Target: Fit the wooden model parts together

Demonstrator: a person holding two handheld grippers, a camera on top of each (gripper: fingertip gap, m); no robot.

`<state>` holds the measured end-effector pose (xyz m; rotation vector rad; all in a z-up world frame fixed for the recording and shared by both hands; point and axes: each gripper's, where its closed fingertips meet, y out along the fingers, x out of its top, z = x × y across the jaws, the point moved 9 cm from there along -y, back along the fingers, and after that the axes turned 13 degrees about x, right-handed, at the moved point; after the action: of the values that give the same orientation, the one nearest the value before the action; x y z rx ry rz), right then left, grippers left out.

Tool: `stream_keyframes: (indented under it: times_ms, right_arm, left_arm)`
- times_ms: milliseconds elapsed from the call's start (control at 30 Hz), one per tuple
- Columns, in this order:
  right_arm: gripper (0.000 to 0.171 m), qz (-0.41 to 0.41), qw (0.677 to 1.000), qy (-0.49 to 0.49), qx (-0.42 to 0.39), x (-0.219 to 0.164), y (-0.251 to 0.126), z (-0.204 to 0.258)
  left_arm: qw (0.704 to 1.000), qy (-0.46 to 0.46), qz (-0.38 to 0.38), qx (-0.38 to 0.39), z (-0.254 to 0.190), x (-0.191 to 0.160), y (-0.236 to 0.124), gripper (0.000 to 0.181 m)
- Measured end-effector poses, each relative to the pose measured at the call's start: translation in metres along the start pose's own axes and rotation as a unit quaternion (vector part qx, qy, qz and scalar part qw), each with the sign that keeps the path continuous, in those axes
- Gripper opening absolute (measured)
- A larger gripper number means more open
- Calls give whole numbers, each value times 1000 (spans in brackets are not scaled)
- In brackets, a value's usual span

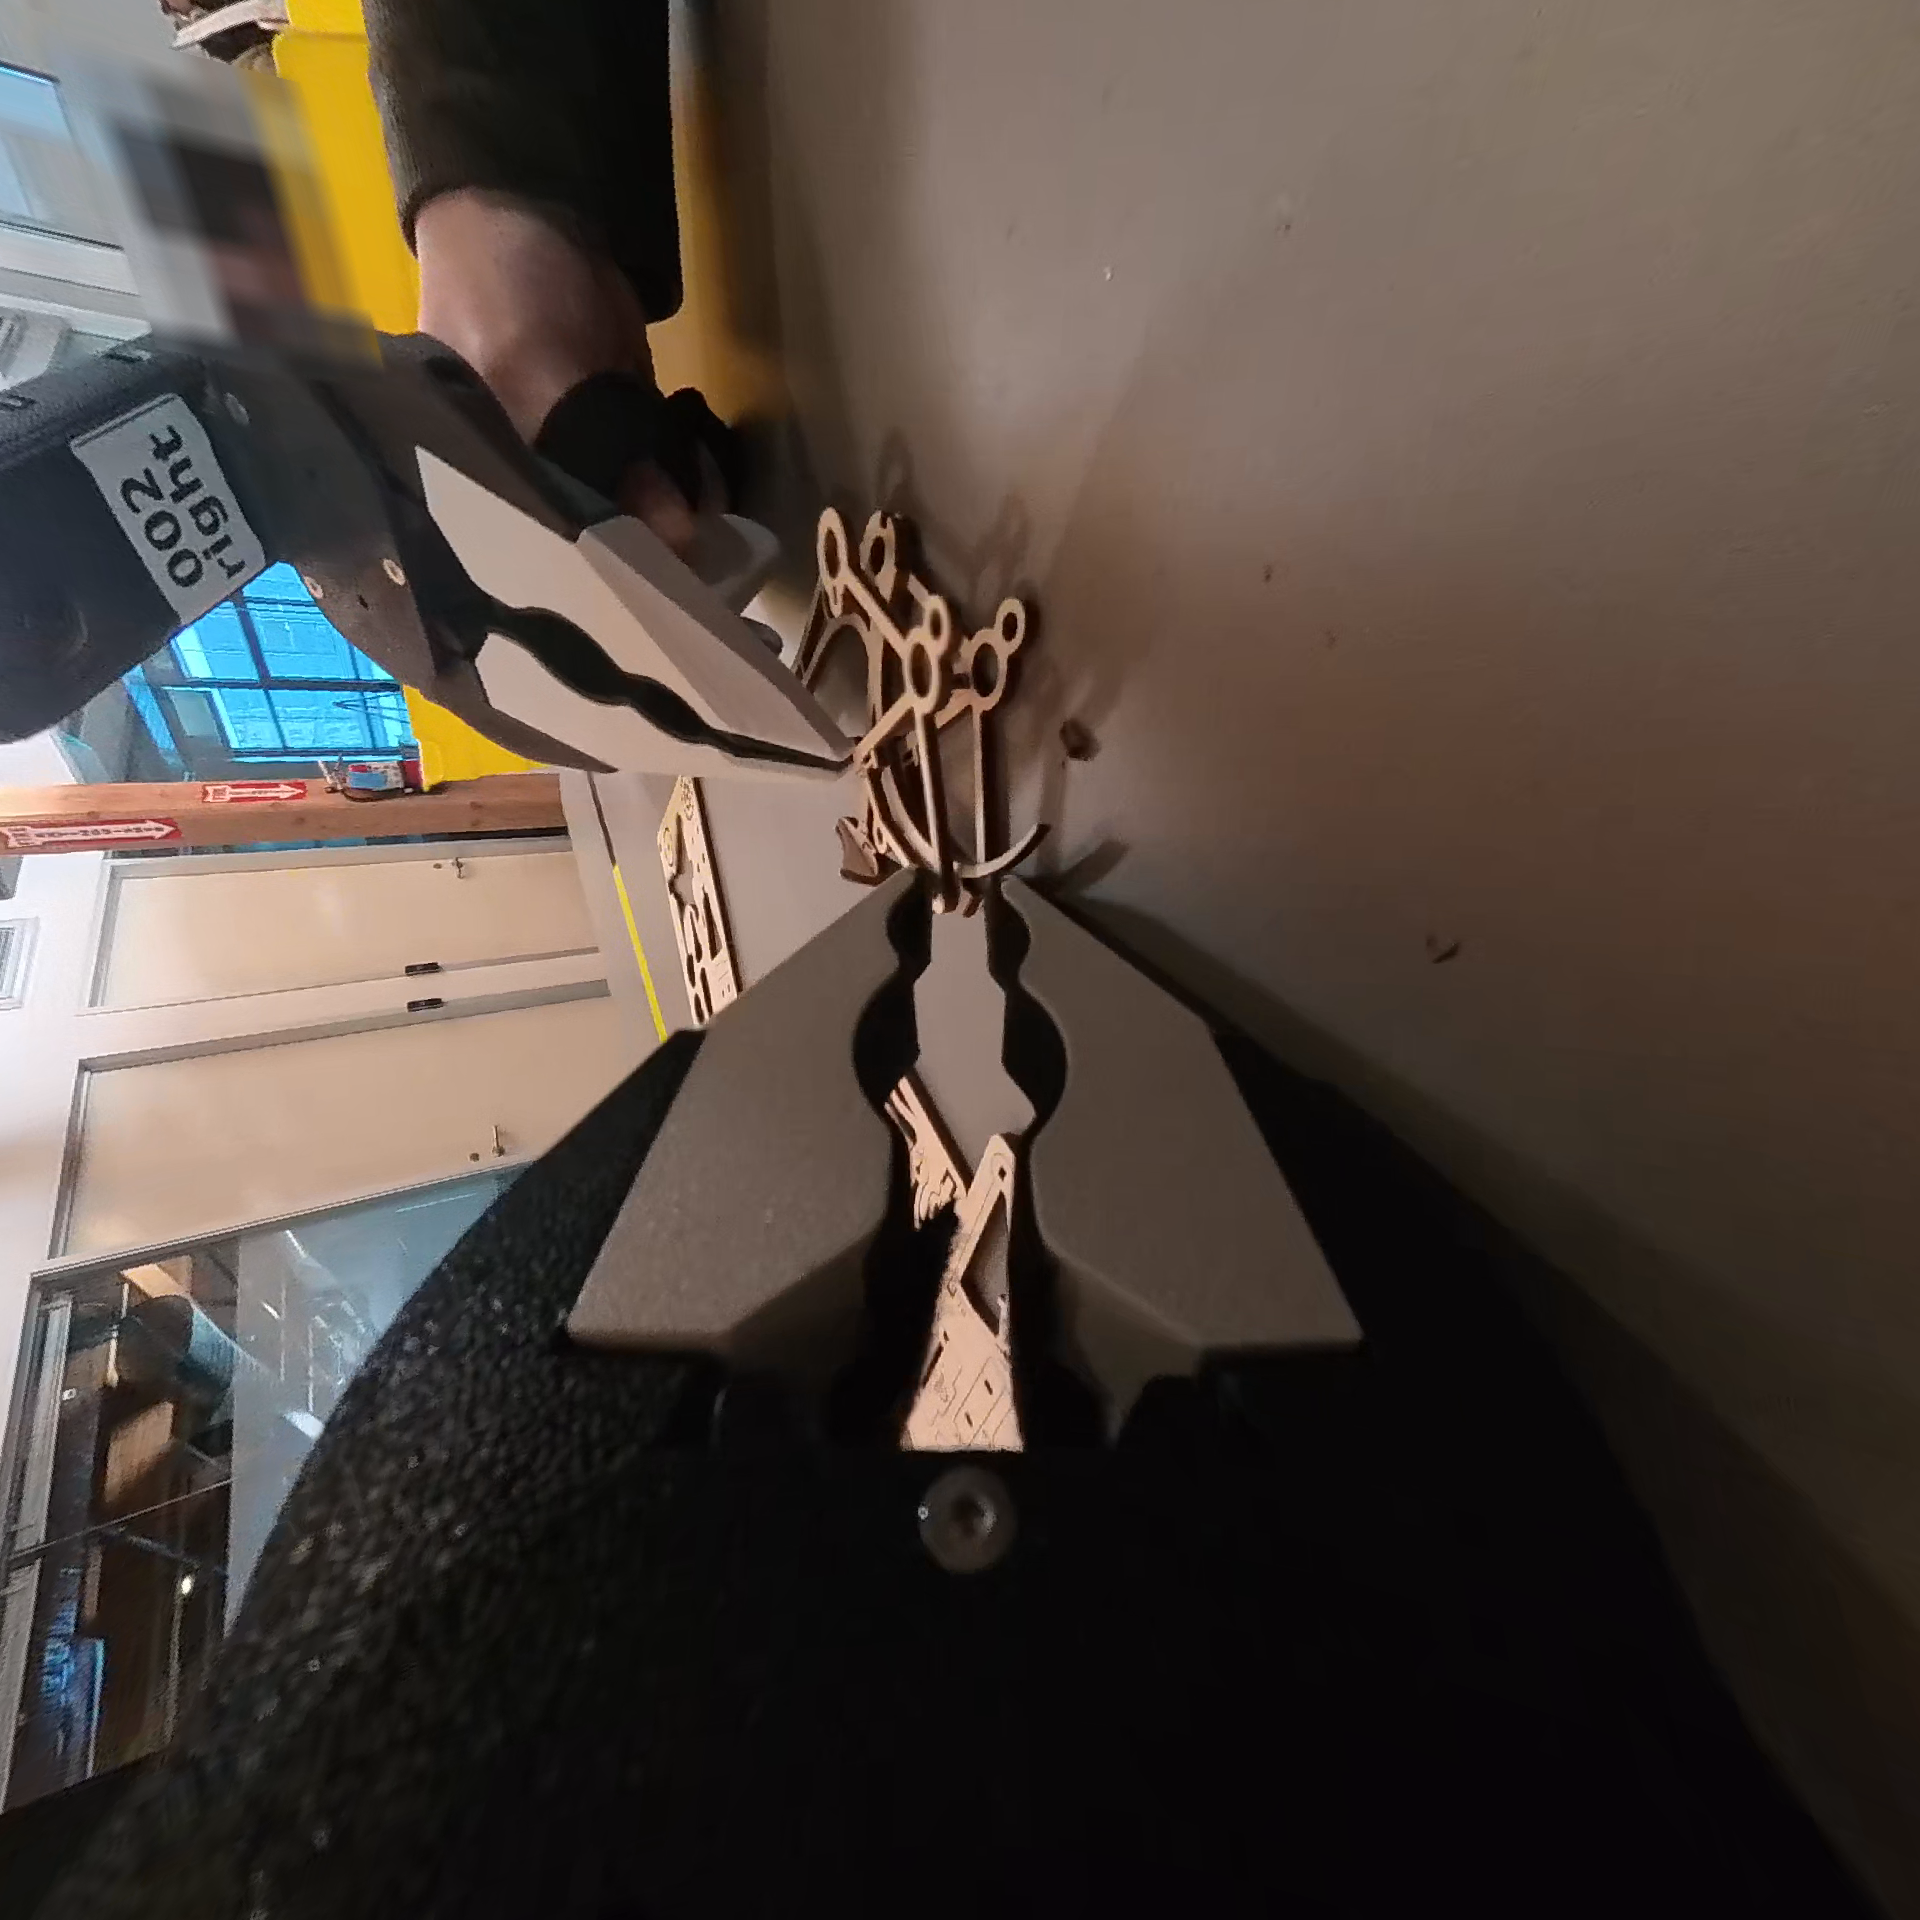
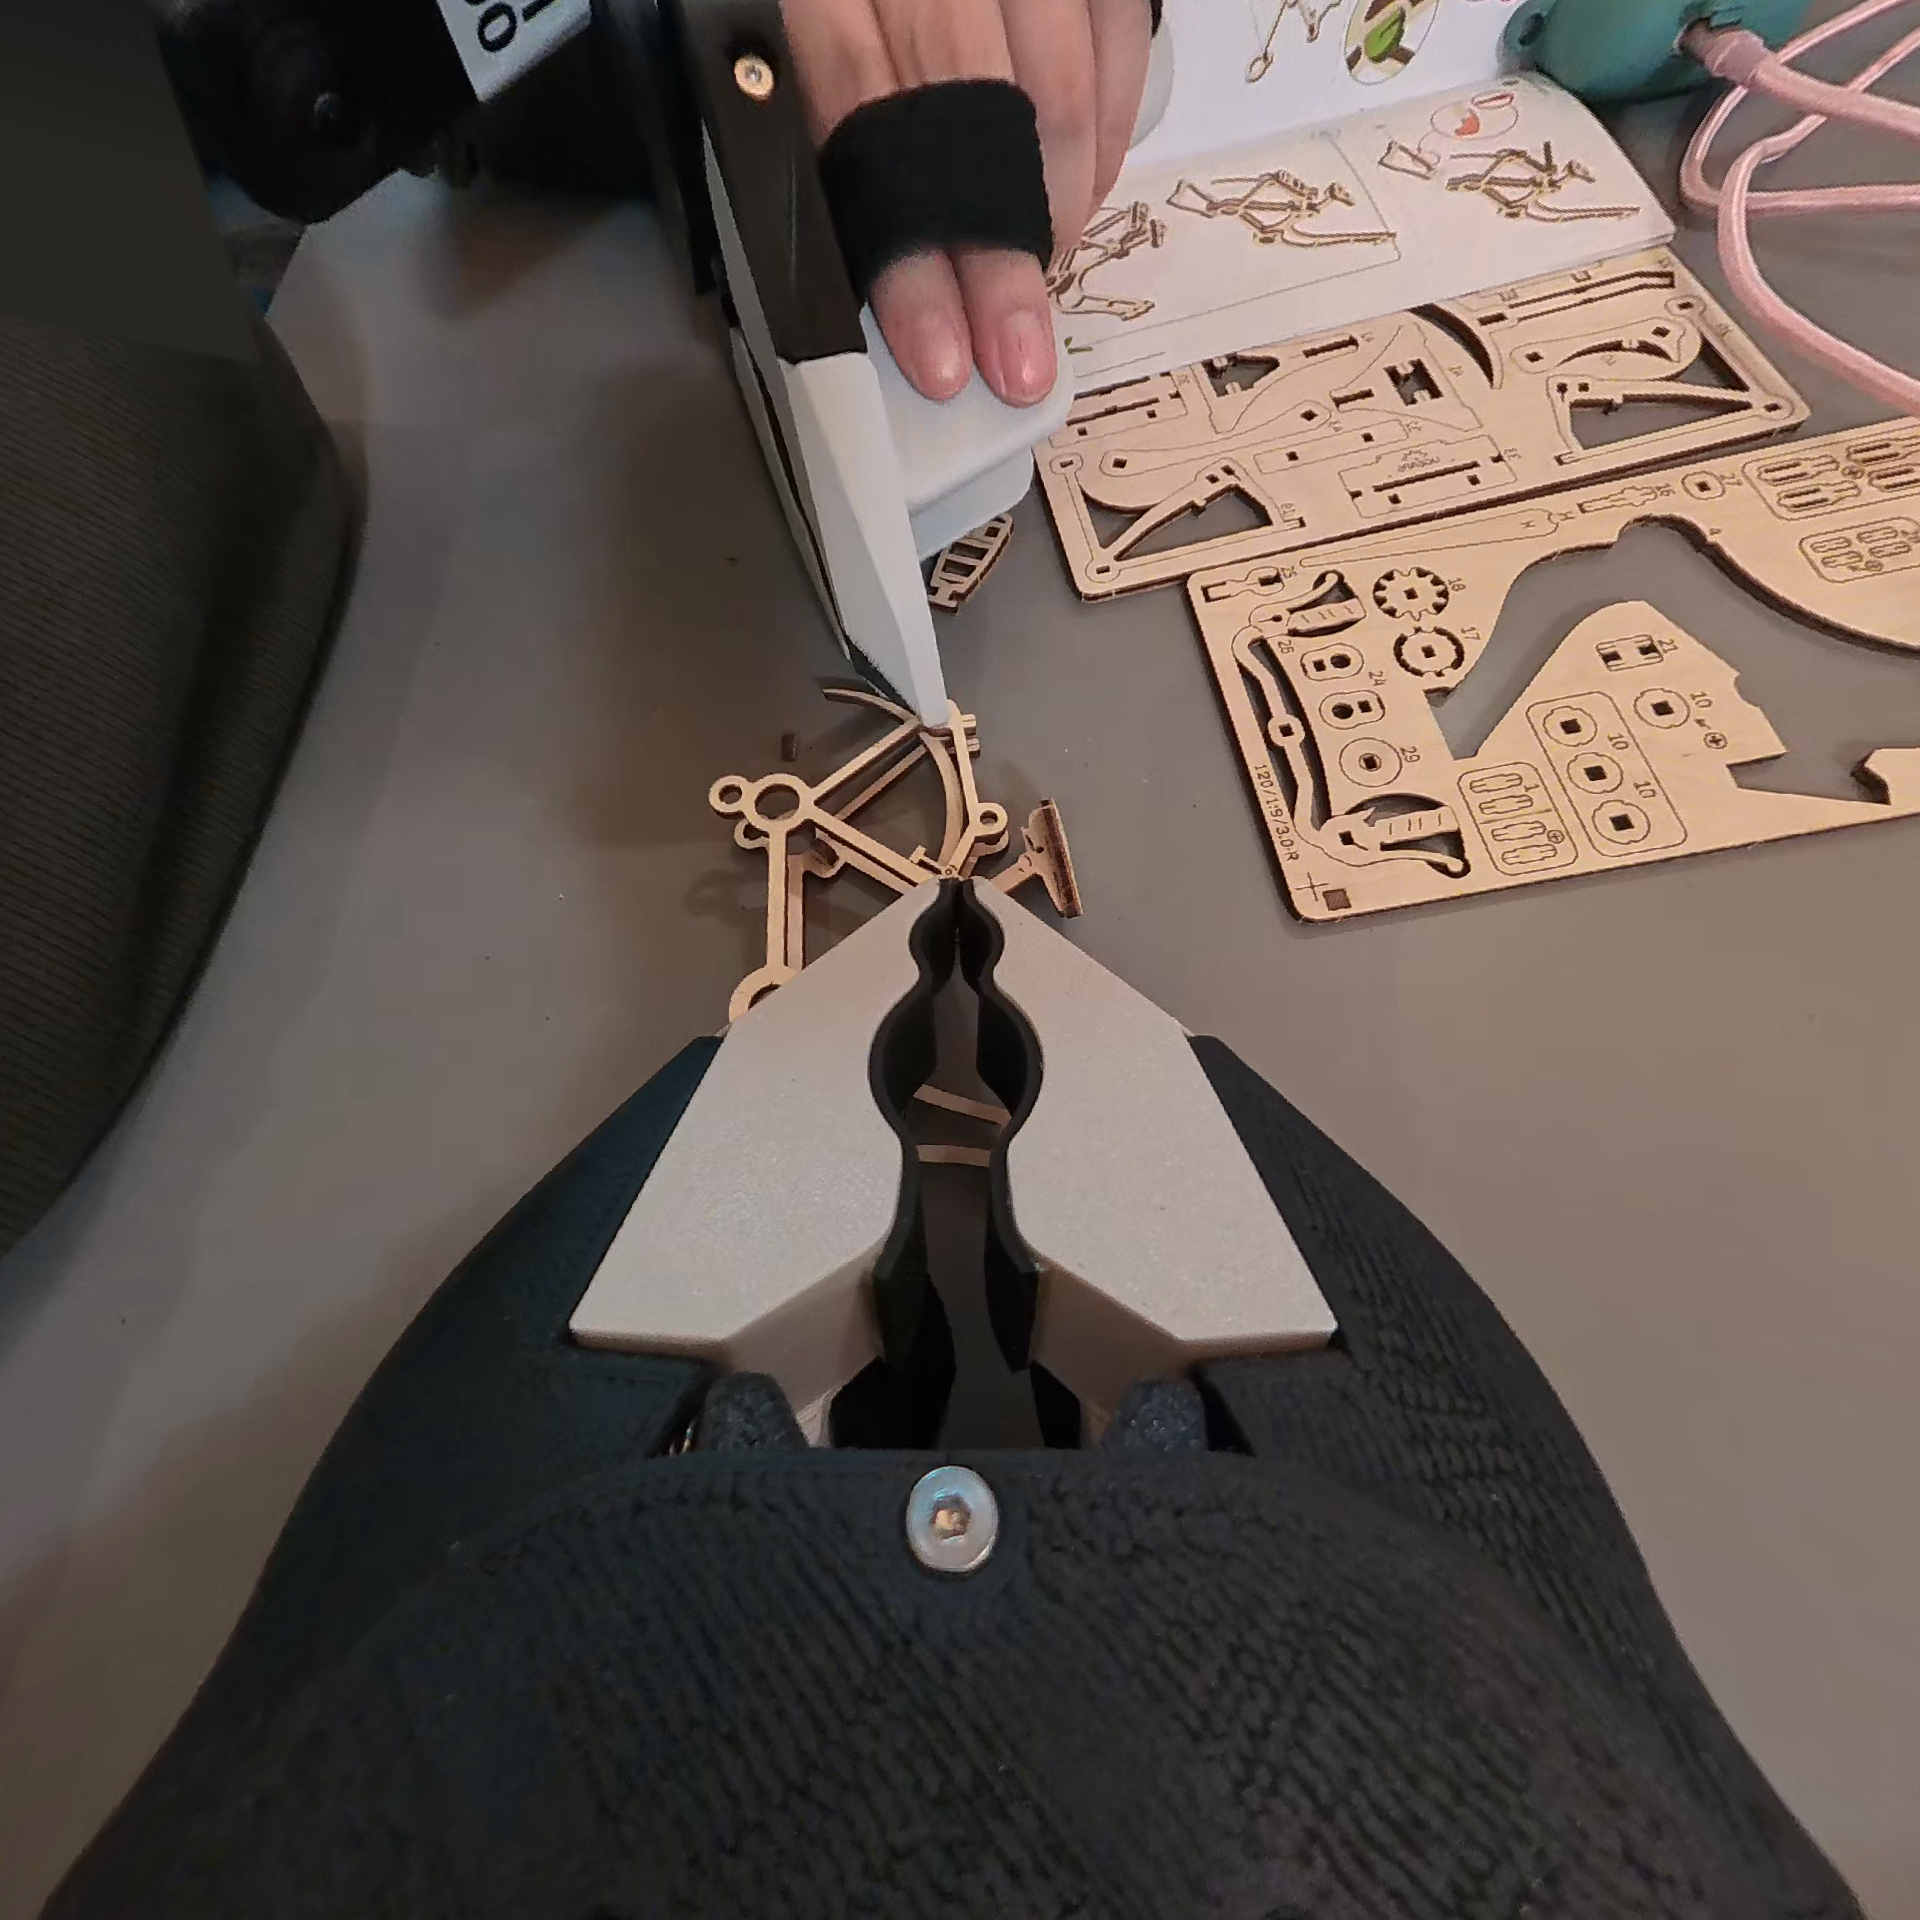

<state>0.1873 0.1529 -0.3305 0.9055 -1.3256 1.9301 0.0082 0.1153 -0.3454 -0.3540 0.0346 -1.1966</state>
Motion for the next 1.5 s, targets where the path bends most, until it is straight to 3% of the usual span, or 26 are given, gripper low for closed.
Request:
stream_keyframes:
  times_ms: [333, 500, 600, 900, 1300, 1500]
  right_arm:
    - [5, 40, 990, -115, -69, -1, 1, 16]
    - [42, 66, 973, -205, -85, -1, -3, 34]
    - [50, 105, 950, -286, -74, 2, 12, 56]
    - [24, 237, 860, -409, -195, 1, 32, 70]
    - [20, 300, 822, -413, -251, 2, 36, 70]
    - [21, 288, 828, -393, -276, 1, 35, 62]
  left_arm:
    - [999, 35, 26, 17, -2, 8, 1, 5]
    - [998, 52, 35, 20, -3, 10, 1, 5]
    - [998, 50, 37, 19, -2, 10, 2, 5]
    - [999, 22, 39, 14, 0, 8, 3, 5]
    - [998, -35, 50, 12, 4, 0, 5, 6]
    - [994, -93, 53, 16, 10, -7, 6, 5]
